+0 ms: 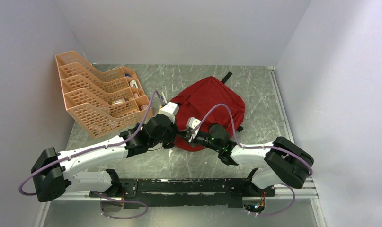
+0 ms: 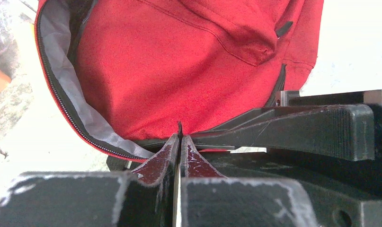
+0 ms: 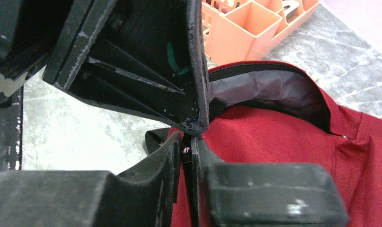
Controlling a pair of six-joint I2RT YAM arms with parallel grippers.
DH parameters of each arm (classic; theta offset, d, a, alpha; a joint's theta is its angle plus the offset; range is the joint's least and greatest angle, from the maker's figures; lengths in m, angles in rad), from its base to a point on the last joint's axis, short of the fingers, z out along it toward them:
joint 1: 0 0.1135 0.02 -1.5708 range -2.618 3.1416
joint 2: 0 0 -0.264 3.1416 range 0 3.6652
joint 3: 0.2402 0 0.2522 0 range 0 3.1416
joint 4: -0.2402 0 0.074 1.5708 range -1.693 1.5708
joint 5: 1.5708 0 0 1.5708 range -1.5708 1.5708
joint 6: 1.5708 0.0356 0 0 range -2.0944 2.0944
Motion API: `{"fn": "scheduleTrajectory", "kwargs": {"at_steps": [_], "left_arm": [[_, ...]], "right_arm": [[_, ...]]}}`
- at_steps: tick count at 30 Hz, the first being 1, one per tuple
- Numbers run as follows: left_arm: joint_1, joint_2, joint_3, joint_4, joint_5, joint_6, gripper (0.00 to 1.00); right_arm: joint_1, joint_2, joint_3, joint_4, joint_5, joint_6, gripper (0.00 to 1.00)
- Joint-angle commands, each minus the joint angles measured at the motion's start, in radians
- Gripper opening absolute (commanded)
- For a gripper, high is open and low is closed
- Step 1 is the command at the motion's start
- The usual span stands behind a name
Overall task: Pack the student bag
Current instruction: Zip the student bag at the center of the board.
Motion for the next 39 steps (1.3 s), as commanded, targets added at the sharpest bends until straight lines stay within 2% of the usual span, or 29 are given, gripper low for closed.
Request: {"fn": "scheduleTrajectory", "kwargs": {"at_steps": [1, 3, 10, 16, 20, 24, 26, 29, 33, 36, 39], "left_arm": [[0.006, -0.011, -0.006, 0.046, 0.013, -0.009, 0.05], [0.005, -0.012, -0.007, 0.047, 0.012, -0.015, 0.05], [0.006, -0.005, -0.003, 0.046, 0.005, -0.037, 0.05], [0.007, 0.016, 0.011, 0.036, -0.030, -0.067, 0.33], [0.007, 0.035, 0.021, 0.035, -0.051, -0.080, 0.40], [0.009, 0.061, 0.036, 0.025, -0.057, -0.088, 0.41], [0.010, 0.068, 0.037, 0.024, -0.056, -0.090, 0.40], [0.013, 0.070, 0.030, 0.037, -0.048, -0.089, 0.26], [0.016, 0.074, 0.029, 0.037, -0.055, -0.091, 0.18], [0.019, 0.076, 0.027, 0.036, -0.062, -0.090, 0.05], [0.025, 0.069, 0.022, 0.041, -0.072, -0.084, 0.05]], "right_arm": [[0.009, 0.011, -0.013, 0.118, -0.007, 0.041, 0.10], [0.009, 0.014, -0.015, 0.123, -0.018, 0.045, 0.00], [0.008, 0.014, -0.008, 0.103, -0.034, 0.068, 0.00], [0.009, 0.000, -0.018, 0.102, -0.027, 0.064, 0.00], [0.008, -0.007, -0.021, 0.091, -0.023, 0.060, 0.00], [0.008, -0.013, -0.021, 0.089, -0.021, 0.057, 0.00], [0.009, -0.014, -0.021, 0.087, -0.020, 0.056, 0.00], [0.009, -0.016, -0.022, 0.086, -0.017, 0.054, 0.00], [0.009, -0.017, -0.027, 0.087, -0.019, 0.053, 0.00], [0.008, -0.021, -0.028, 0.084, -0.018, 0.053, 0.00], [0.009, -0.034, -0.033, 0.073, -0.010, 0.048, 0.02]]}}
